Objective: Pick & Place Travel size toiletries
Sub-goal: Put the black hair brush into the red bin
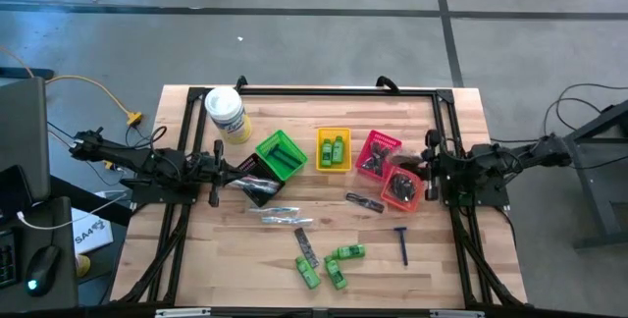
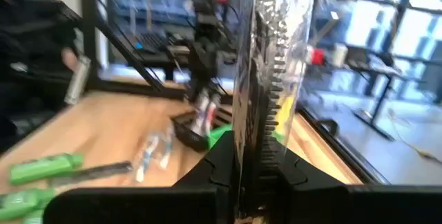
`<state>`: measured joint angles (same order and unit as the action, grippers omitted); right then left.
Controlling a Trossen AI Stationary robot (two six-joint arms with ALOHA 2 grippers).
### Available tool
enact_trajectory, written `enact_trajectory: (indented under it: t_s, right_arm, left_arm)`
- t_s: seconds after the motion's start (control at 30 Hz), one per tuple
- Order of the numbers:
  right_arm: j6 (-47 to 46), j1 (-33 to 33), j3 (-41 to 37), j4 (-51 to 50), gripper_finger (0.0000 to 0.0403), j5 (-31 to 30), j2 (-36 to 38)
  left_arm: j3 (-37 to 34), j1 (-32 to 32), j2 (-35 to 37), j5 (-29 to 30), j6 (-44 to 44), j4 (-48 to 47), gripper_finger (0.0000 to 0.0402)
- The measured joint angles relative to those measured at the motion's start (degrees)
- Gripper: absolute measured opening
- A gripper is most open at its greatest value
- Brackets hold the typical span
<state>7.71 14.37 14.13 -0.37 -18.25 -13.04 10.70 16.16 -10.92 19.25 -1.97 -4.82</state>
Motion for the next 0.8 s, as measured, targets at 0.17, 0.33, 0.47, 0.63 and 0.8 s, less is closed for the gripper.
enact_trajectory:
  t_s: [0.17, 0.33, 0.47, 0.63, 0.8]
  right_arm:
    - [-2.2, 0.0, 12.4, -8.4, 0.0028, -5.4, -14.6]
    - [-12.8, 0.0, 28.1, -28.2, 0.0028, -10.2, -27.5]
    - [-24.1, 0.0, 38.3, -43.3, 0.0028, -10.0, -36.7]
    - [-38.1, 0.0, 47.2, -60.5, 0.0028, -7.3, -45.3]
    - [-49.4, 0.0, 50.0, -71.0, 0.0028, -0.3, -50.8]
  left_arm:
    - [0.0, 0.0, 0.0, 0.0, 0.0, 0.6, 0.0000]
    - [0.0, 0.0, 0.0, 0.5, -0.3, 0.2, 0.0000]
    - [0.0, 0.0, 0.0, 1.0, -0.3, -0.5, 0.0000]
    - [0.0, 0.0, 0.0, 1.9, -0.5, -1.3, 0.0000]
    - [0.0, 0.0, 0.0, 1.9, -1.3, -1.4, 0.0000]
